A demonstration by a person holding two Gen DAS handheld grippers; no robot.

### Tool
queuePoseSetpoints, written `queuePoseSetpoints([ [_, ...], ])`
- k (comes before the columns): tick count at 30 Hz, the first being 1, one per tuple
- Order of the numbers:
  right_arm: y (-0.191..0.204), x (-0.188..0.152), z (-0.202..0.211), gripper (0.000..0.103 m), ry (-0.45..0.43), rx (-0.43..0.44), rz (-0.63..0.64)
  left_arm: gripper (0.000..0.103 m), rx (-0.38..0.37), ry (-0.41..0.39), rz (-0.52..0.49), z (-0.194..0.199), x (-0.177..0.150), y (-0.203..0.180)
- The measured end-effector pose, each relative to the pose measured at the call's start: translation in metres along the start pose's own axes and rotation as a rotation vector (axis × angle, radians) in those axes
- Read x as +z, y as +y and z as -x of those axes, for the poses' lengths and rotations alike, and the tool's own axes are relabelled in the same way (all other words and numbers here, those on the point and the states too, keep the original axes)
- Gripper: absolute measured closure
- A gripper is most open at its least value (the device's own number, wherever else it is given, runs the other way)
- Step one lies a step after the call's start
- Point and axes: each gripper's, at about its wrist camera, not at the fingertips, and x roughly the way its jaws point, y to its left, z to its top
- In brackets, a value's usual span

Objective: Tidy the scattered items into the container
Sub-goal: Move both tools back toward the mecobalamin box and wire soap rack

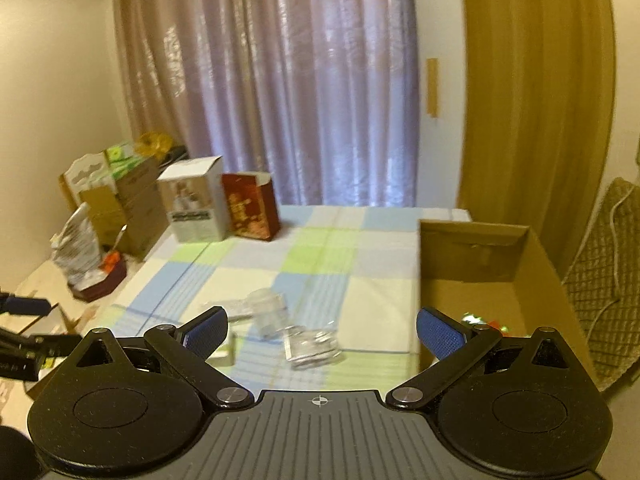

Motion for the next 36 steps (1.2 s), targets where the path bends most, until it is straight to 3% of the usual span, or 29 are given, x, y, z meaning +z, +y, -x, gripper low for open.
queuePoseSetpoints([
  [9,0.034,-0.026,0.009,0.000,0.012,0.067,-0.014,0.017,0.051,0.009,0.014,0.004,-0.027,0.018],
  [18,0.040,-0.044,-0.004,0.000,0.043,0.085,0.035,0.013,0.036,0.029,-0.039,-0.030,-0.037,0.018],
  [27,0.036,-0.048,-0.058,0.000,0.104,0.080,0.068,0.012,-0.025,0.048,-0.161,-0.094,-0.027,0.028],
  [36,0.042,-0.055,-0.130,0.000,0.186,0.101,0.105,0.012,-0.127,0.099,-0.395,-0.183,-0.029,0.044],
])
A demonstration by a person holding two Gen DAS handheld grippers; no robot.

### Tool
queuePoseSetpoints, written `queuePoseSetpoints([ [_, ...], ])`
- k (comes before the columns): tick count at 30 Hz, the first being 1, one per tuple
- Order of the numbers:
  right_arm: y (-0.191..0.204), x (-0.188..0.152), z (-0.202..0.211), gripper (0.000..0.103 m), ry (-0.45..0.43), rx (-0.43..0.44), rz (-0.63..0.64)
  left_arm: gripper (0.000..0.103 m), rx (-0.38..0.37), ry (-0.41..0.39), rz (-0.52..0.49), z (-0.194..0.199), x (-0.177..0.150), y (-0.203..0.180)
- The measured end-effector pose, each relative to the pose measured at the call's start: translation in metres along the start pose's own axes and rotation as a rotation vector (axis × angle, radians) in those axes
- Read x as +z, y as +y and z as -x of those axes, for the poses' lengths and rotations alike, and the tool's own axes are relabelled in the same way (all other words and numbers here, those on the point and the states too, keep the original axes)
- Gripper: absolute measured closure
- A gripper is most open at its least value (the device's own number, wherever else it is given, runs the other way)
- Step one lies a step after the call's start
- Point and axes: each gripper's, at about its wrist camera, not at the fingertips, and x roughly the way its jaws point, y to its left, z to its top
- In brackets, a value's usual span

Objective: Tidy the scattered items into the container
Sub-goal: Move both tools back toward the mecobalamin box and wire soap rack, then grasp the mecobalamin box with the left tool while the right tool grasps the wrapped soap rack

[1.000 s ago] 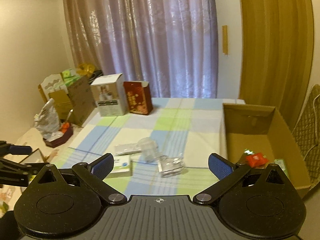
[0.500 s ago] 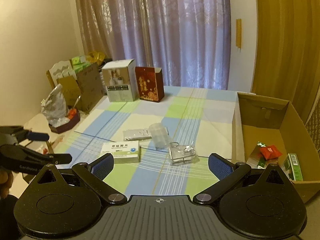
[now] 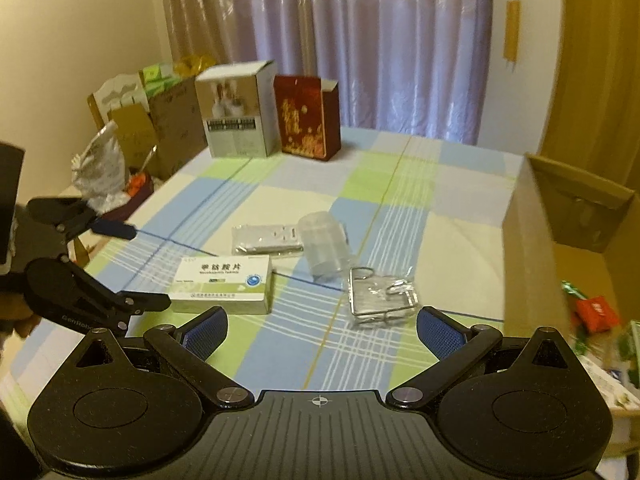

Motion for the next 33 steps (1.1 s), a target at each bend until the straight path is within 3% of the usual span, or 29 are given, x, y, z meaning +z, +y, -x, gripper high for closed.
queuePoseSetpoints([
  [5,-0.007,0.001,-0.041,0.000,0.044,-0.018,0.007,0.012,-0.085,0.020,-0.149,-0.042,-0.001,0.008],
  [12,-0.026,-0.002,-0.083,0.000,0.093,-0.051,-0.018,0.012,-0.216,0.061,-0.181,-0.082,0.002,0.025],
  [15,-0.032,-0.003,-0.094,0.000,0.097,-0.063,-0.005,0.014,-0.245,0.100,-0.151,-0.094,0.002,0.031],
  [18,-0.040,-0.002,-0.106,0.000,0.090,-0.091,0.007,0.022,-0.257,0.131,-0.111,-0.097,-0.002,0.033],
  [24,-0.056,-0.001,-0.127,0.000,0.099,-0.093,0.026,0.034,-0.245,0.147,-0.039,-0.080,-0.011,0.018],
  [33,-0.069,0.005,-0.154,0.000,0.148,-0.094,-0.015,0.032,-0.190,0.123,0.097,-0.066,-0.022,0.000],
])
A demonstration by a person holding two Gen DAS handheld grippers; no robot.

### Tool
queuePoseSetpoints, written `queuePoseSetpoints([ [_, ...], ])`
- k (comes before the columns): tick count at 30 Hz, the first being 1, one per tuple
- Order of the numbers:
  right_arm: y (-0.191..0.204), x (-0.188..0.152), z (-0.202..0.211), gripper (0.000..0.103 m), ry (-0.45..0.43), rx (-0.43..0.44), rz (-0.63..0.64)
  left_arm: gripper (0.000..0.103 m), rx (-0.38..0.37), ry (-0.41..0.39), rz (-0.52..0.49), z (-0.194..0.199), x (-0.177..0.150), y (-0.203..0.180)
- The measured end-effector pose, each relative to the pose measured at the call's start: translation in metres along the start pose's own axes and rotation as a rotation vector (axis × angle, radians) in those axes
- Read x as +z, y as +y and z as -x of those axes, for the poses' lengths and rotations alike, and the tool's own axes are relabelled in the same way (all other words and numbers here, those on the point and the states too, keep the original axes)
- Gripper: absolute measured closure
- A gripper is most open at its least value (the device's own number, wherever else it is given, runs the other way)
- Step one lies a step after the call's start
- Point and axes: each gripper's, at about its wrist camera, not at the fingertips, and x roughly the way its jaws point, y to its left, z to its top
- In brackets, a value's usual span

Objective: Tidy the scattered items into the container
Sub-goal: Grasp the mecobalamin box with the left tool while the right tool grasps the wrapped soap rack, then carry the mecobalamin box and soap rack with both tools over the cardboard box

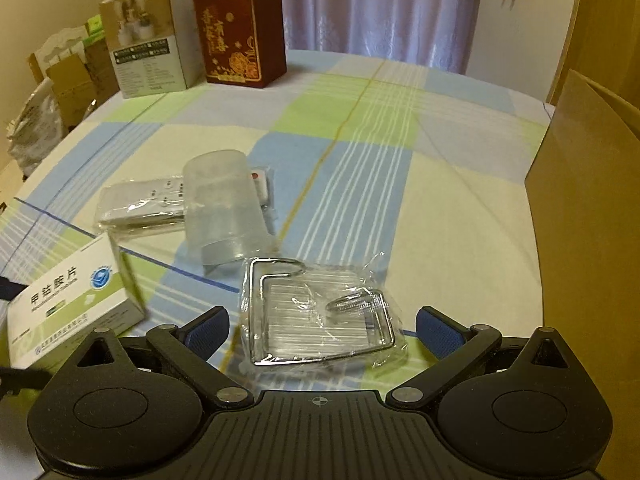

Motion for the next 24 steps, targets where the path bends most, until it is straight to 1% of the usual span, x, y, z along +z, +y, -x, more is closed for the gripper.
queuePoseSetpoints([
  [1,0.000,0.001,-0.001,0.001,-0.001,-0.002,0.002,0.032,0.001,-0.003,0.017,0.000,-0.001,0.000],
  [2,0.000,0.001,-0.001,0.024,0.002,-0.002,0.006,0.032,0.006,-0.005,0.028,-0.001,-0.001,0.001],
  [5,-0.001,0.001,0.000,0.030,0.016,-0.004,0.004,0.031,0.027,-0.016,0.049,-0.002,-0.001,0.000],
  [10,0.000,-0.013,0.019,0.031,0.024,-0.024,-0.026,0.035,0.049,-0.019,0.069,-0.002,-0.002,-0.008],
  [13,0.004,-0.030,0.040,0.031,0.023,-0.014,-0.024,0.036,0.053,-0.017,0.058,0.003,-0.008,-0.020],
  [16,0.007,-0.052,0.066,0.031,0.024,-0.027,-0.043,0.036,0.057,-0.012,0.044,0.008,-0.015,-0.037],
  [19,0.012,-0.077,0.092,0.031,0.039,-0.025,-0.069,0.036,0.031,-0.005,0.030,0.017,-0.021,-0.059],
  [21,0.016,-0.096,0.109,0.031,0.050,-0.026,-0.059,0.036,0.010,0.000,0.000,0.022,-0.025,-0.076],
  [24,0.016,-0.116,0.126,0.031,0.059,-0.039,-0.084,0.036,-0.017,0.018,-0.059,0.026,-0.032,-0.103],
])
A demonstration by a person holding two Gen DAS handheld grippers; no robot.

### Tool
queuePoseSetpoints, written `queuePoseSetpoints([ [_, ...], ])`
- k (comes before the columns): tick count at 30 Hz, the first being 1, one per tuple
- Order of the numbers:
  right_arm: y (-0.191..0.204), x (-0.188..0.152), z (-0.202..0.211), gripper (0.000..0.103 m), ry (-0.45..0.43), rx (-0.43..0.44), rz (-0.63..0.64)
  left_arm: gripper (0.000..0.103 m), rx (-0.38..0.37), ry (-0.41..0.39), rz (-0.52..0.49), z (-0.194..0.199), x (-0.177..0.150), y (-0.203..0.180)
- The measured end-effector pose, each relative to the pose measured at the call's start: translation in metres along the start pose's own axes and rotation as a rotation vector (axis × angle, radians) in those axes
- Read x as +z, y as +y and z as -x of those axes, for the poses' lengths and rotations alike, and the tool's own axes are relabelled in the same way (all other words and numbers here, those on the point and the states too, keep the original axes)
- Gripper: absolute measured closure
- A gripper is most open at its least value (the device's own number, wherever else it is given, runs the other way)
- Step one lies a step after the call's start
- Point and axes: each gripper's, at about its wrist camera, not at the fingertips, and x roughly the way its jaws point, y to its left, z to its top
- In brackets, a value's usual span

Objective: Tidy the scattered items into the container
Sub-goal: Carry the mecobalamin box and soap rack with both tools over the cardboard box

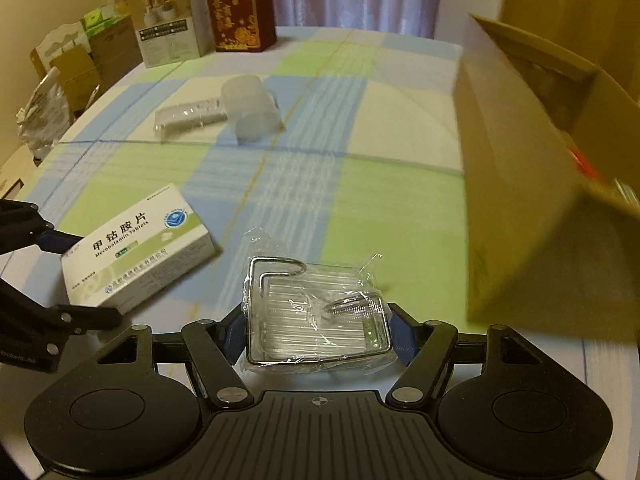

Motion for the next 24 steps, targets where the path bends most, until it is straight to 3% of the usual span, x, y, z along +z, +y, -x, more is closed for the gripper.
queuePoseSetpoints([
  [2,-0.004,-0.011,0.008,0.031,0.006,-0.004,-0.030,0.033,-0.002,0.013,-0.007,-0.002,0.000,-0.010],
  [4,-0.005,-0.017,0.014,0.031,0.004,-0.007,-0.040,0.023,0.013,0.006,0.005,-0.002,0.002,-0.016],
  [10,-0.012,-0.024,0.017,0.031,0.002,-0.005,-0.083,0.023,0.053,0.013,0.037,-0.012,0.024,-0.018],
  [15,-0.020,-0.025,0.017,0.031,0.001,0.000,-0.096,0.035,0.046,0.061,0.041,-0.022,0.030,-0.015],
  [24,-0.023,-0.030,0.024,0.031,-0.003,-0.001,-0.102,0.036,0.045,0.062,0.048,-0.008,0.026,-0.027],
])
